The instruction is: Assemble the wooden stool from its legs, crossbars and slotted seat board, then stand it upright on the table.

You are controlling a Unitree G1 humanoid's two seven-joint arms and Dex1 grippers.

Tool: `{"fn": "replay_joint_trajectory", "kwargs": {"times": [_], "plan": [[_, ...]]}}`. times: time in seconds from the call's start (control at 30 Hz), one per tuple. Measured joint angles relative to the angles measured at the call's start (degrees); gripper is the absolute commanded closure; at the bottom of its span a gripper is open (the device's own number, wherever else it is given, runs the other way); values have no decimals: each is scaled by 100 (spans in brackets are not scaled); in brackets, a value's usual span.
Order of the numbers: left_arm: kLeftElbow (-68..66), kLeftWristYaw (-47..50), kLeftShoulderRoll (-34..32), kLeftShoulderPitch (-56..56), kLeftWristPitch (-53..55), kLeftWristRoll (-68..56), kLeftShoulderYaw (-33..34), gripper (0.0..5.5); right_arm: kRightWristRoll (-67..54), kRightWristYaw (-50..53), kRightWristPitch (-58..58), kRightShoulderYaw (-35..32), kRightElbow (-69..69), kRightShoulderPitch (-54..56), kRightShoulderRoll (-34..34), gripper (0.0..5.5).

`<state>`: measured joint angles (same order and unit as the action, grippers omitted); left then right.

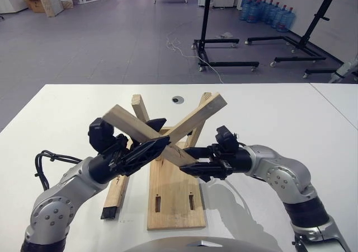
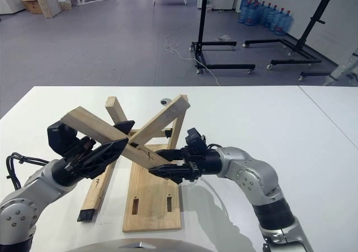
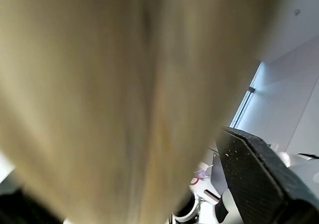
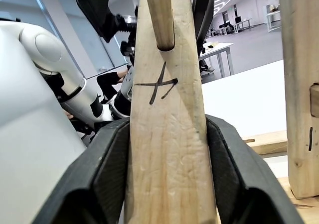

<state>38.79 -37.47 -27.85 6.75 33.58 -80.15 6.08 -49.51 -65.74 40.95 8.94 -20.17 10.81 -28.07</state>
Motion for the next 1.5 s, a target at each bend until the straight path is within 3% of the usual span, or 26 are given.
{"fn": "replay_joint_trajectory", "kwargs": {"times": [0.43,0.73,0.77,0.87,1.1,1.2,1.33,1.5], "plan": [[-152,-300,62,283,-143,313,110,331,-21,-135,86,-2,59,39,-3,345],[-337,-480,-36,260,-126,331,216,333,181,-124,-118,73,187,37,205,345],[-343,-497,-59,256,-125,353,229,335,181,-124,-101,82,195,39,203,304],[-397,-547,-184,201,-94,414,357,336,223,-36,73,81,237,48,58,255],[-879,-1185,-849,-44,-186,444,1653,344,0,-120,561,-397,162,1,-692,147],[-835,-1791,-1373,239,-179,789,2124,345,-131,-223,698,-887,207,-14,-1135,145],[-526,-2458,-1772,839,-120,1277,2205,345,-269,-416,835,-1595,530,-73,-1820,145],[-230,-2711,-1952,1124,65,1385,2058,345,-30,-664,830,-1563,881,-20,-2143,145]]}}
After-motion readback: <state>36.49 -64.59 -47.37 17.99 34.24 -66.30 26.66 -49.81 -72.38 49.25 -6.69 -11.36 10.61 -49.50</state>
